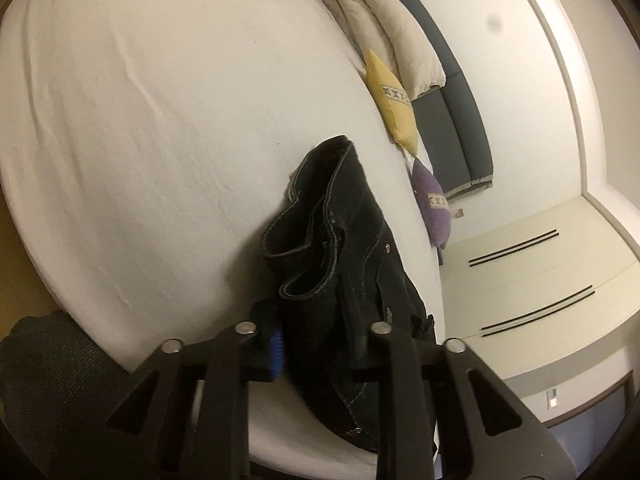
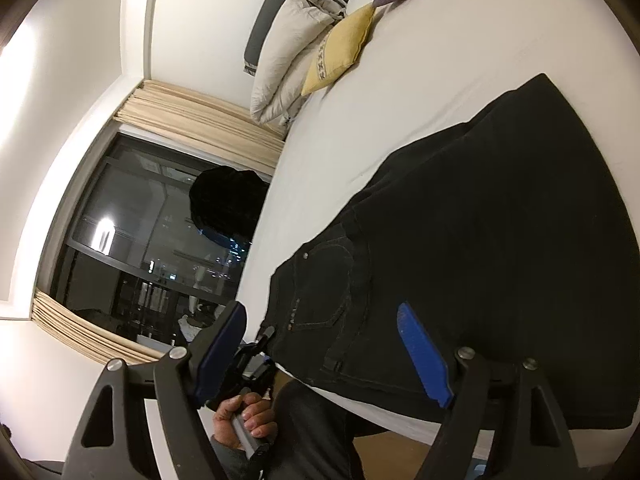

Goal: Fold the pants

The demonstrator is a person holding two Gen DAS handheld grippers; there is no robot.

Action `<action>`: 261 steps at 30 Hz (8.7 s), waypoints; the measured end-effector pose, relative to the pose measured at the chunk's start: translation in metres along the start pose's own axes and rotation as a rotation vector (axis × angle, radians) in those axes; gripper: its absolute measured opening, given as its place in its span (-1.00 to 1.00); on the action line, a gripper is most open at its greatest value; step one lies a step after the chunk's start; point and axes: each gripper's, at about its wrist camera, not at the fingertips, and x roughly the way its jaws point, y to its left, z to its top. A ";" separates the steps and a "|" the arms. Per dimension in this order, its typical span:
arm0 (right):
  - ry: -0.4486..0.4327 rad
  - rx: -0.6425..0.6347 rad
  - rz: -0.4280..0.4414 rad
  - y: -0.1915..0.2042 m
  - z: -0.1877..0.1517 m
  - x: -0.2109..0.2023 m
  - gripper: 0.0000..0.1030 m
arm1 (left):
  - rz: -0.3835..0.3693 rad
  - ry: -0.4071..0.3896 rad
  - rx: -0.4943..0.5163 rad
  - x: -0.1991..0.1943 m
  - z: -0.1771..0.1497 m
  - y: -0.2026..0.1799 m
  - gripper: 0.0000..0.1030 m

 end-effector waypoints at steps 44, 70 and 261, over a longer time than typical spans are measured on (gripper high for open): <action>0.145 0.142 0.047 -0.033 0.085 -0.009 0.72 | 0.002 0.336 1.106 0.073 -0.243 -0.279 -0.75; 0.176 -0.036 -0.152 -0.071 0.111 -0.024 -0.70 | 0.041 0.333 1.441 0.097 -0.362 -0.326 -0.75; -0.009 -0.231 -0.490 -0.052 0.185 -0.017 -0.64 | 0.305 0.378 1.070 0.217 -0.137 -0.337 -0.65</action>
